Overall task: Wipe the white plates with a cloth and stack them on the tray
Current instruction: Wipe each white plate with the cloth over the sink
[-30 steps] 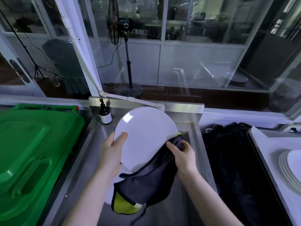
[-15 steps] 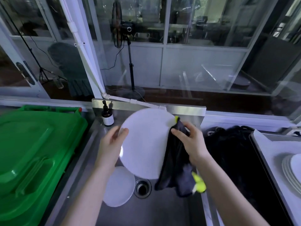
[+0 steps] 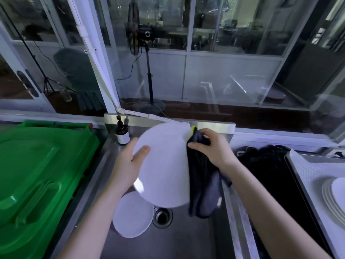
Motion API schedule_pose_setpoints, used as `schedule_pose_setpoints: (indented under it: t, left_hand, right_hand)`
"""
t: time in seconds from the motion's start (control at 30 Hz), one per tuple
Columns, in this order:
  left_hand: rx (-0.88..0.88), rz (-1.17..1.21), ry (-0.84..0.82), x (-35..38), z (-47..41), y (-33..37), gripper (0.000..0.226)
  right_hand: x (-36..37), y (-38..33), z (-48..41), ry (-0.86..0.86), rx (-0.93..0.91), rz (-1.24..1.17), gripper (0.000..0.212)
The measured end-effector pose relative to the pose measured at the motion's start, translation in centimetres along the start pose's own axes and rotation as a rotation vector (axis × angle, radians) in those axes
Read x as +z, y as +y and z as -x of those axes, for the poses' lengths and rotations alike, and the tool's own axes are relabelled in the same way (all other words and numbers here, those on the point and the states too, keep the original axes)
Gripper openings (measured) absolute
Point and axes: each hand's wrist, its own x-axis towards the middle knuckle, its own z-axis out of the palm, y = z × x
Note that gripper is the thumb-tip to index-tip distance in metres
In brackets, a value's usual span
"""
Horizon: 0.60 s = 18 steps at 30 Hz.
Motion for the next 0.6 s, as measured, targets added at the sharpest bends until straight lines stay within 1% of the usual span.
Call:
schedule_pose_setpoints:
  t: [0.07, 0.1, 0.17, 0.2, 0.23, 0.3, 0.37, 0.4, 0.43, 0.47, 0.5, 0.53, 0.6]
  left_hand:
    - [0.083, -0.187, -0.134, -0.1, -0.3, 0.2, 0.022]
    - [0.118, -0.245, -0.176, 0.2, -0.3, 0.2, 0.027]
    - [0.129, -0.223, -0.169, 0.5, -0.1, 0.2, 0.033]
    - [0.108, -0.181, -0.126, 0.5, 0.1, 0.2, 0.032]
    - [0.075, -0.113, -0.054, 0.4, 0.2, 0.1, 0.027]
    - [-0.012, 0.079, 0.131, 0.3, 0.5, 0.0, 0.012]
    - [-0.095, 0.238, 0.297, 0.6, 0.7, 0.1, 0.014]
    - [-0.13, 0.261, 0.33, 0.8, 0.8, 0.1, 0.015]
    - [-0.152, 0.241, 0.324, 0.9, 0.9, 0.0, 0.015]
    - [-0.161, 0.195, 0.289, 1.1, 1.0, 0.1, 0.016]
    - [-0.163, 0.154, 0.249, 1.0, 1.0, 0.1, 0.017]
    - [-0.157, 0.121, 0.202, 0.8, 0.9, 0.2, 0.018]
    - [-0.094, 0.046, 0.104, 0.0, 0.3, 0.6, 0.014]
  right_hand:
    - [0.0, -1.7, -1.0, -0.181, -0.164, 0.231, 0.034]
    - [0.4, -2.3, -1.3, -0.244, -0.22, 0.29, 0.034]
    - [0.7, -2.9, -1.5, -0.274, -0.261, 0.282, 0.028]
    - [0.6, -2.6, -1.5, -0.234, -0.253, 0.238, 0.024]
    - [0.4, -2.2, -1.3, -0.164, -0.225, 0.177, 0.022]
    - [0.3, -0.6, -0.2, 0.008, -0.084, -0.021, 0.019]
    - [1.7, 1.1, 2.1, 0.099, 0.148, -0.336, 0.023]
    - [2.6, 1.7, 3.2, 0.113, 0.273, -0.479, 0.029]
    - [3.2, 2.3, 4.0, 0.12, 0.364, -0.569, 0.032]
    - [3.4, 2.7, 4.4, 0.124, 0.41, -0.601, 0.03]
    - [3.2, 2.6, 4.4, 0.122, 0.415, -0.578, 0.027]
    - [2.8, 2.5, 4.0, 0.117, 0.386, -0.515, 0.024]
    - [1.5, 1.6, 2.7, 0.089, 0.22, -0.294, 0.02]
